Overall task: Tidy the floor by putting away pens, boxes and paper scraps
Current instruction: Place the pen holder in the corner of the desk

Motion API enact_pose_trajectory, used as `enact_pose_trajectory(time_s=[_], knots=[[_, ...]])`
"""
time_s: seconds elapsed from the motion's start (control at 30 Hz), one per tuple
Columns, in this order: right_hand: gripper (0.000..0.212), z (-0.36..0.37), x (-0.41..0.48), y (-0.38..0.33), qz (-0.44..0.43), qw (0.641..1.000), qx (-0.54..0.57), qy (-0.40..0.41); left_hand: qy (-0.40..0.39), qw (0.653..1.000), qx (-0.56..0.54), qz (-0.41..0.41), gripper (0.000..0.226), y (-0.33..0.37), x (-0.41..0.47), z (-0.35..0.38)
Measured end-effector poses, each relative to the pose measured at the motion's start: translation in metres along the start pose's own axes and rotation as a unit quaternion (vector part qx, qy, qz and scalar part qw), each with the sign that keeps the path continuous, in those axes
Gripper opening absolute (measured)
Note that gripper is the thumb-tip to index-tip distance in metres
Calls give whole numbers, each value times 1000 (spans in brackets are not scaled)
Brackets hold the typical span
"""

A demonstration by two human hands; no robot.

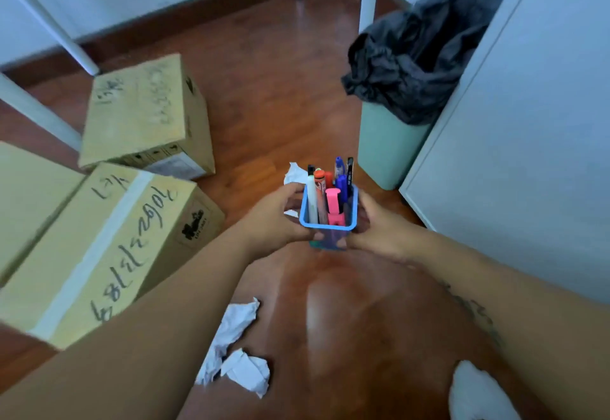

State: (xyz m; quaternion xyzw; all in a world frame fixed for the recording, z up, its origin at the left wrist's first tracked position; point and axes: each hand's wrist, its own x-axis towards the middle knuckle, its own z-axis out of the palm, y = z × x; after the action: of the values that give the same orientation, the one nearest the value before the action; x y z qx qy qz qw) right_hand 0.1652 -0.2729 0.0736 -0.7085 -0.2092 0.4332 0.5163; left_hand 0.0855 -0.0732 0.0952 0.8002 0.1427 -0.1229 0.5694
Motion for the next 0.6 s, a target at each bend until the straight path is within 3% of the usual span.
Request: enact_pose_trajectory(time_s=[0.33,0.6], knots=[[90,-38,-32,-240,-99,992,-72,29,69,983,138,95,72,217,-43,-131],[80,-55,-89,-416,-189,972,-125,69,118,965,150,179,69,368,-88,-204]])
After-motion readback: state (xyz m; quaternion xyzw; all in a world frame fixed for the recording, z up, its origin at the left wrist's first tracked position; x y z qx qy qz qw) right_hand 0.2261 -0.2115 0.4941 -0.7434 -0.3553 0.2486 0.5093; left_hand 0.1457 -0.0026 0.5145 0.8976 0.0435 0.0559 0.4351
